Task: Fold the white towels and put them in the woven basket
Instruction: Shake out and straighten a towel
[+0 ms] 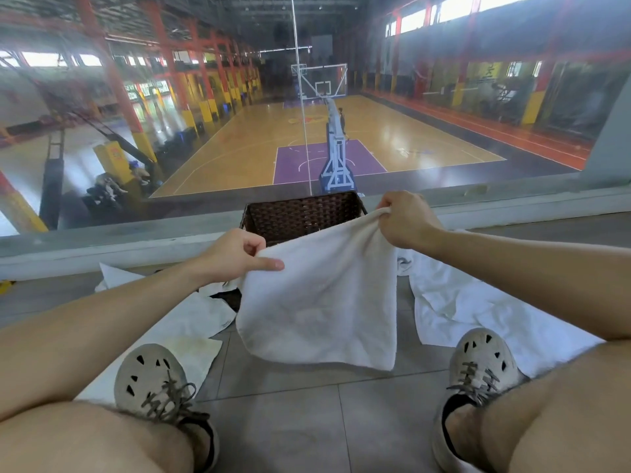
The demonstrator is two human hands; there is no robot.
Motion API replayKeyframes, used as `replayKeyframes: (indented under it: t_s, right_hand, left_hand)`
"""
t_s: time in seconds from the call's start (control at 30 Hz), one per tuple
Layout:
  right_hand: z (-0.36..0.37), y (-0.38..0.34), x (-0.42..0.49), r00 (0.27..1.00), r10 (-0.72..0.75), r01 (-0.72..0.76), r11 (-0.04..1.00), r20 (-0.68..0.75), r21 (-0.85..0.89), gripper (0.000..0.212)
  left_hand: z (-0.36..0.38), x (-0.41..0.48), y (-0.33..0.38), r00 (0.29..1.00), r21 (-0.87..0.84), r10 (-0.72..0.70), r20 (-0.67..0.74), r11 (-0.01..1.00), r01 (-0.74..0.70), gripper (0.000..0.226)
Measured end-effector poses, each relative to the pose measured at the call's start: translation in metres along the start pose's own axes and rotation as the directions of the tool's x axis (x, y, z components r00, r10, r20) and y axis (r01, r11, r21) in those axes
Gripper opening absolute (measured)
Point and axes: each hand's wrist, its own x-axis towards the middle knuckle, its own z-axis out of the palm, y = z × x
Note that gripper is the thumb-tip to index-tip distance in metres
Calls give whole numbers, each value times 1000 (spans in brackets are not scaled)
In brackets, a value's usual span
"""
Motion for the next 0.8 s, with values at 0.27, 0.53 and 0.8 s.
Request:
replayKeyframes:
  t_s: [0.27,0.53,0.8]
  right_hand:
    - [2,-5,-1,992,-123,123,992,-30,30,34]
    - [6,-8,-2,979,-169,176,983,-113,56,33]
    - [2,-4,2,983,-136,150,982,-125,116,32]
  left_hand:
    - [7,-4,-10,931,367,-11,365,921,-133,18]
    - [25,0,-22,978,525,17,208,842,-126,47]
    - [33,-10,-21,949,224,-84,303,975,15,16]
